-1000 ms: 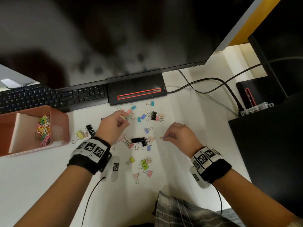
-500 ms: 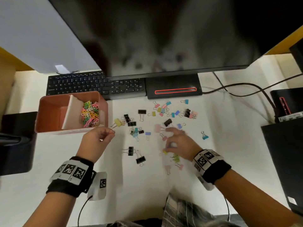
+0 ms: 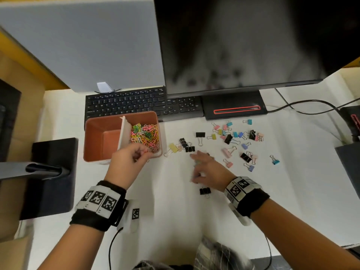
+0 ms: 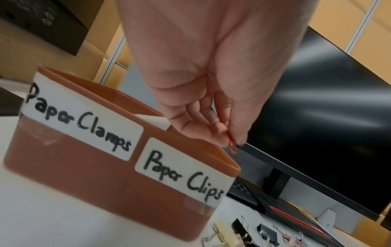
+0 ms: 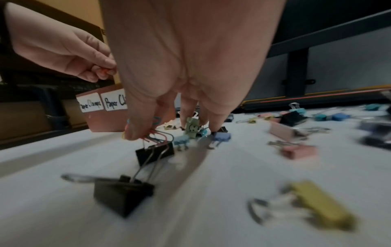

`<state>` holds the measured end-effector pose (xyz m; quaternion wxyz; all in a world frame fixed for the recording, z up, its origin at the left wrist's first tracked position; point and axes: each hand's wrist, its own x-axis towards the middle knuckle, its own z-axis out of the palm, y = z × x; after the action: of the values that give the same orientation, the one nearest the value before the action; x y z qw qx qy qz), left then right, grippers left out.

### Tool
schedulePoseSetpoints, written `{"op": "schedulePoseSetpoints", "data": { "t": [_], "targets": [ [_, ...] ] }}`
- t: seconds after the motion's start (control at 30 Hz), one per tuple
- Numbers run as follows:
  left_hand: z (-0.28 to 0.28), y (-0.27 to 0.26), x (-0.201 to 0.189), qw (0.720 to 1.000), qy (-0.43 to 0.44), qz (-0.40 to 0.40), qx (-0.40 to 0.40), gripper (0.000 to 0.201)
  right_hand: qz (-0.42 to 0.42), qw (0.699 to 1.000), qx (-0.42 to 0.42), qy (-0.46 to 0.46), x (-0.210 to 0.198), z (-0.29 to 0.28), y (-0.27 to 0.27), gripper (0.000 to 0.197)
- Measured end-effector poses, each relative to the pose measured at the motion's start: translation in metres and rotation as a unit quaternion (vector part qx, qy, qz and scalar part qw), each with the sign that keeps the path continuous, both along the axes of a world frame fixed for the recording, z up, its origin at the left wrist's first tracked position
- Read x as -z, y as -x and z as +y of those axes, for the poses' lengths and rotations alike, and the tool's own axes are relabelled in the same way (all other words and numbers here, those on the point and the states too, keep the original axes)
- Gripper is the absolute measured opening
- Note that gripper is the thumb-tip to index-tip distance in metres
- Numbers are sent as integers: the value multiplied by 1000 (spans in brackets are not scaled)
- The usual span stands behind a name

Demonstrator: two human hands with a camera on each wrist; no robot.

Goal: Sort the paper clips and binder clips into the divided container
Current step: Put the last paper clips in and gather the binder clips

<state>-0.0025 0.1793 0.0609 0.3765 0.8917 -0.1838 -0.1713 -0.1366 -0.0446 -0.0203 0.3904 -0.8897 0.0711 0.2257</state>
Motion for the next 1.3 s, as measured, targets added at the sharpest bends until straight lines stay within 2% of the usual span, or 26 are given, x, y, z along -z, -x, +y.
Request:
{"op": "schedulePoseSetpoints", "data": {
  "t": [0.1, 0.23, 0.43, 0.57, 0.63, 0.7, 0.8, 0.93, 1.0, 1.03, 1.1, 1.17, 1.23, 1.3],
  "targets": [
    [12, -12, 2, 1000, -18, -19, -2, 2, -11, 997, 70, 28, -12, -11, 17, 9],
    [18, -26, 4, 999, -25, -35, -19, 4, -71, 992, 86, 56, -30, -5, 10, 10],
    [12, -46, -1, 998, -25, -36, -52, 6, -147, 984, 103, -10, -69, 43, -70, 14],
    [8, -56, -6, 996, -44, -75, -34, 21, -153, 979, 129, -28, -75, 70, -120, 25],
    [11, -56, -12, 994, -33, -91, -42, 25, -150, 978, 144, -6, -74, 67, -125, 32],
    [12, -48, -20, 995, -1, -90, -42, 25, -170, 971, 162, 36, -70, 51, -116, 31],
    [6, -24, -27, 995, 50, -83, -1, 22, -158, 964, 194, 91, -54, 15, -91, 32],
    [-26, 17, -6, 992, 69, 0, 107, 23, -25, 982, 97, 161, -25, -25, -74, 71],
    [-49, 36, 13, 987, 37, 32, 152, 37, 24, 985, 15, 168, -17, -27, -72, 86],
    [-61, 42, 24, 985, 8, 44, 166, 46, 38, 983, -19, 179, -13, -25, -70, 87],
    [-80, 50, 43, 982, -60, 71, 164, 63, 41, 975, -46, 212, -9, -22, -65, 79],
    [-94, 51, 61, 981, -110, 65, 146, 72, 12, 972, -31, 232, -7, -21, -59, 63],
    [-103, 46, 75, 980, -142, 44, 130, 74, -15, 972, -17, 235, -5, -20, -53, 52],
    [-109, 39, 84, 976, -179, 35, 120, 71, -30, 972, -6, 231, -2, -20, -50, 50]
  ]
}}
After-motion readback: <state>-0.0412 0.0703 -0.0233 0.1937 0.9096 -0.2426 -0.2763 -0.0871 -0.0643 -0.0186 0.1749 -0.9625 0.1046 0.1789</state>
